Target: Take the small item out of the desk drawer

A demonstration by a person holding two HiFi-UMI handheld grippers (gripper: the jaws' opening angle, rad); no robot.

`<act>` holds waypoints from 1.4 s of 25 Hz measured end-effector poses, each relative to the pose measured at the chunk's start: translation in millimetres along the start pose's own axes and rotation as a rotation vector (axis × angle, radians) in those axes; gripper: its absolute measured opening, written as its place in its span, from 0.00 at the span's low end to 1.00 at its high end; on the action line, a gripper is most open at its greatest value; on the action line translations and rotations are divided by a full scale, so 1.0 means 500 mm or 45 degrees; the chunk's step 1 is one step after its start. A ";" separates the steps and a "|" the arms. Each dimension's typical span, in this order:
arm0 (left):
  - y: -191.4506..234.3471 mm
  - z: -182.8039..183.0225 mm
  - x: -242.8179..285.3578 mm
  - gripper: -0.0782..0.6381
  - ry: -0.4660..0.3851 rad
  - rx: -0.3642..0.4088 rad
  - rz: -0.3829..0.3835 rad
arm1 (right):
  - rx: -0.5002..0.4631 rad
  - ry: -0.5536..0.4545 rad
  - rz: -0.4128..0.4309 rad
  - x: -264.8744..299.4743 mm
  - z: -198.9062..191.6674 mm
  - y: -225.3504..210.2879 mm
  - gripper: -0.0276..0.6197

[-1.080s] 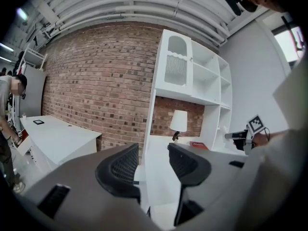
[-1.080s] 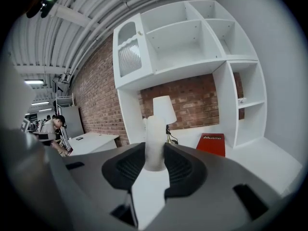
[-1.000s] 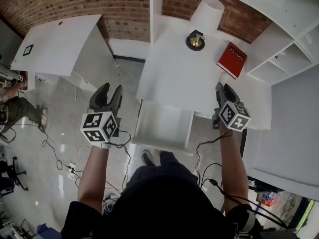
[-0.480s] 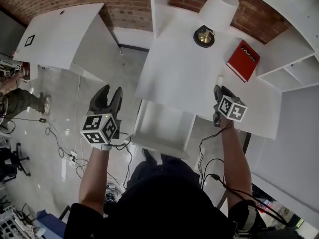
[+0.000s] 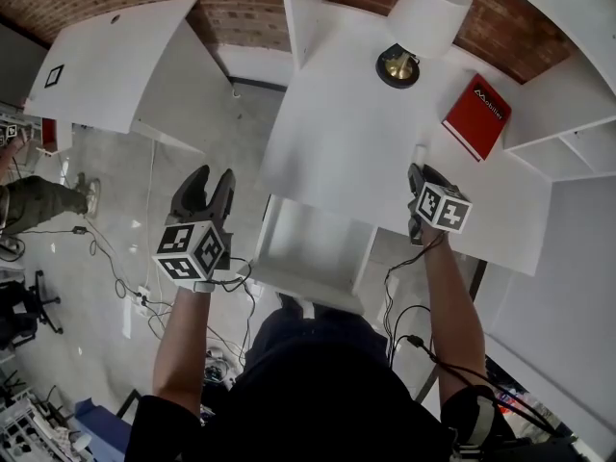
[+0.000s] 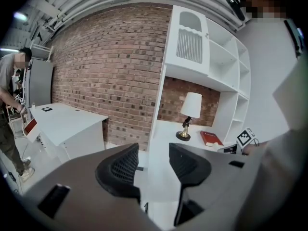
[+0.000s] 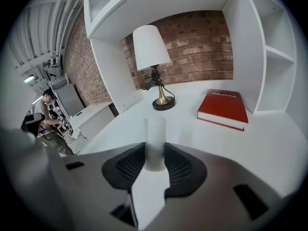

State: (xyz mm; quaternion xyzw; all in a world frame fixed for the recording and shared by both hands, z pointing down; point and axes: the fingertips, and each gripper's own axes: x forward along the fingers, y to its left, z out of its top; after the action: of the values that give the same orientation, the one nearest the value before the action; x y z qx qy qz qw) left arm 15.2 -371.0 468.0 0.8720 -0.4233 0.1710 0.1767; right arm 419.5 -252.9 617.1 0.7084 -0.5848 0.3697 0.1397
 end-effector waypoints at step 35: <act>-0.020 -0.045 0.032 0.39 0.064 -0.030 -0.021 | -0.111 0.326 -0.009 0.078 -0.109 -0.014 0.32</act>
State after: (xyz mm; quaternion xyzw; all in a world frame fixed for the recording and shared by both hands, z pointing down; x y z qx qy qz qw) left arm 29.1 -366.1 493.2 0.8687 -0.4136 0.1866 0.1988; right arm 407.9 -244.9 683.0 0.6508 -0.5752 0.4306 0.2452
